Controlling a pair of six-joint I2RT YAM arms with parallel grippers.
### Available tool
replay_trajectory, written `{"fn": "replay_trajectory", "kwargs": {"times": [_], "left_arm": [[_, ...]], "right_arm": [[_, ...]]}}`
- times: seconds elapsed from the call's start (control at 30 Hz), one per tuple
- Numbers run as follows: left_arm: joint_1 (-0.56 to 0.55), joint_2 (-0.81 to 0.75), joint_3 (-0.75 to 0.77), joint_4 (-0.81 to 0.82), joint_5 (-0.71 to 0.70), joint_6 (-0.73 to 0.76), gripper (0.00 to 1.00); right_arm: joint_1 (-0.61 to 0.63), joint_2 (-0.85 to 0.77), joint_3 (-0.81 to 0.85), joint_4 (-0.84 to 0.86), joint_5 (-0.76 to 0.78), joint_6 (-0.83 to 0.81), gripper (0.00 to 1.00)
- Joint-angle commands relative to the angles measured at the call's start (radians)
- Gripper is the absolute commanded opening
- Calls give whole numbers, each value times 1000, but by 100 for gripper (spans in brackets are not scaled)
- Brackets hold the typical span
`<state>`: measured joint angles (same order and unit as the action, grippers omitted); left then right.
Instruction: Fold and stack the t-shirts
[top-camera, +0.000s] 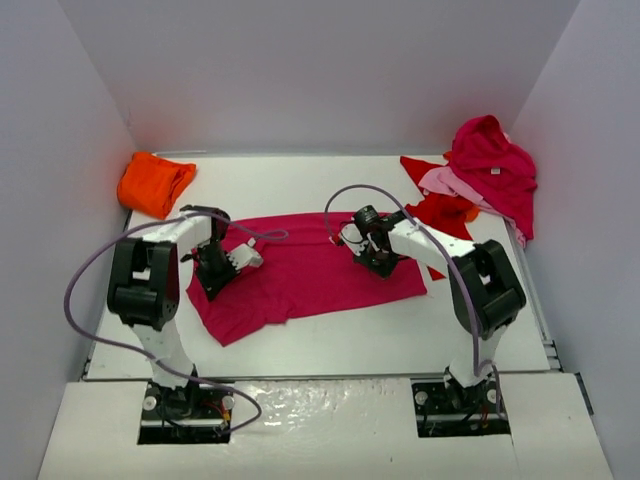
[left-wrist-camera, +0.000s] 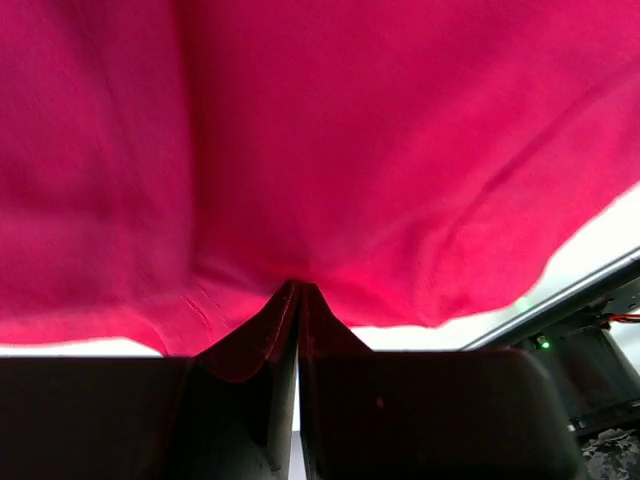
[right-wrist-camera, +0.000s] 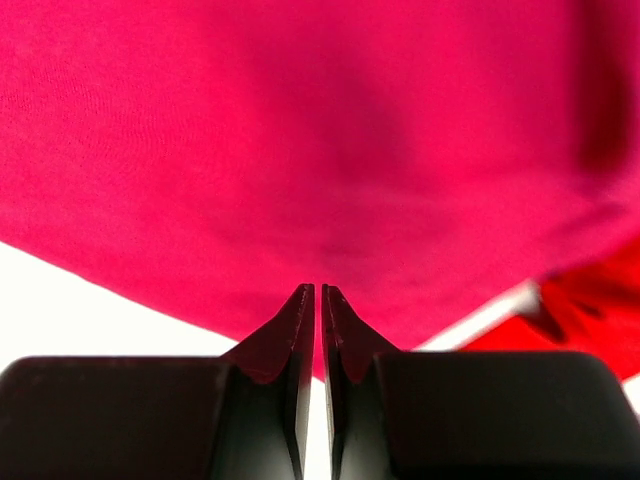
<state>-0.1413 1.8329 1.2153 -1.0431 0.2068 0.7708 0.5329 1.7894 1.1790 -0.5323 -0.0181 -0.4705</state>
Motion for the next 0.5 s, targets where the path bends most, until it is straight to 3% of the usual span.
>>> {"fn": "replay_trajectory", "kwargs": {"times": [0.0, 0.2, 0.37, 0.47], "left_arm": [[3, 74, 107, -41, -24, 15, 0], [71, 278, 305, -17, -192, -120, 0], [182, 486, 630, -107, -188, -215, 0], [178, 559, 779, -127, -187, -248, 0]], "right_arm": [[26, 64, 47, -31, 16, -8, 6], [38, 210, 154, 63, 127, -32, 2], [27, 352, 299, 180, 224, -68, 0], [9, 445, 420, 199, 251, -62, 0]]}}
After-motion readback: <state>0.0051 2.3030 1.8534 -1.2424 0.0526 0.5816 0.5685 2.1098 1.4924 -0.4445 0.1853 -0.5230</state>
